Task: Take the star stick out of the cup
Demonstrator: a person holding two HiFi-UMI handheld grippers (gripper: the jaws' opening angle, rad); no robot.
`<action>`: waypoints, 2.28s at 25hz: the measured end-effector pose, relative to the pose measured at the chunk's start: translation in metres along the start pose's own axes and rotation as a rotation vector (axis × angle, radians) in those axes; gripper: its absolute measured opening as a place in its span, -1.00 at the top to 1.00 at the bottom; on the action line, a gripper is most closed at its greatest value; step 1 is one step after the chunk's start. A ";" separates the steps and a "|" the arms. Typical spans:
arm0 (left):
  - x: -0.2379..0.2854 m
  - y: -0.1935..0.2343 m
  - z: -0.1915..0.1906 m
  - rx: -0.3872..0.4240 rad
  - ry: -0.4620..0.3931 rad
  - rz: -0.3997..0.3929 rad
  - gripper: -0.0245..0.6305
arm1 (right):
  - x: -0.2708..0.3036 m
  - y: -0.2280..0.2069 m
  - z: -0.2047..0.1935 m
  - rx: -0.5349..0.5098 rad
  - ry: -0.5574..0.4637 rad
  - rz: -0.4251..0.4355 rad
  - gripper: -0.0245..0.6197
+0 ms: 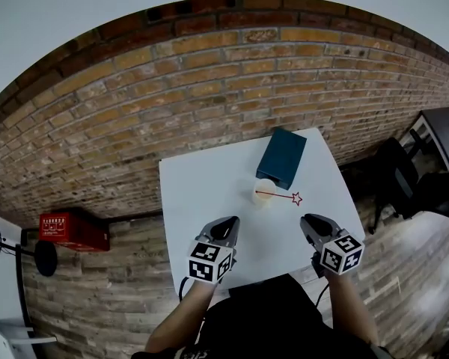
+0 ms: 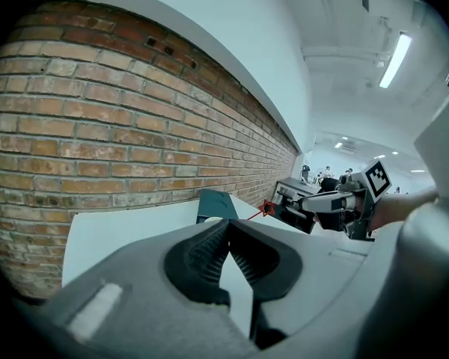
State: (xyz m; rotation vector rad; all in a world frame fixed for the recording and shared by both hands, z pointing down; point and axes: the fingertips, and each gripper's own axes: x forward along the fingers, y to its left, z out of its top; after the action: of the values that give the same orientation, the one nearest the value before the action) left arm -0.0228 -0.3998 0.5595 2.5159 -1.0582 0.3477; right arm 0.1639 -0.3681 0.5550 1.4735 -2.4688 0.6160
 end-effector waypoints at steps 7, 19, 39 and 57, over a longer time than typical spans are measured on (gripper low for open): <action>0.021 0.010 0.002 -0.005 0.015 -0.012 0.91 | 0.020 -0.023 -0.017 0.044 0.029 -0.039 0.50; 0.080 0.029 0.017 -0.017 0.065 0.031 0.91 | 0.078 -0.048 -0.028 0.019 0.060 0.054 0.37; 0.100 0.044 0.014 -0.068 0.080 0.081 0.91 | 0.117 -0.049 -0.039 -0.035 0.116 0.124 0.64; 0.065 0.040 0.017 -0.073 0.032 0.107 0.91 | 0.111 -0.056 -0.027 -0.105 0.087 0.051 0.87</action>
State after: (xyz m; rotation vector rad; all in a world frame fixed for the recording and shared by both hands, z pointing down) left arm -0.0061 -0.4738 0.5783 2.3875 -1.1743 0.3710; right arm 0.1581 -0.4675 0.6346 1.3206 -2.4389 0.5393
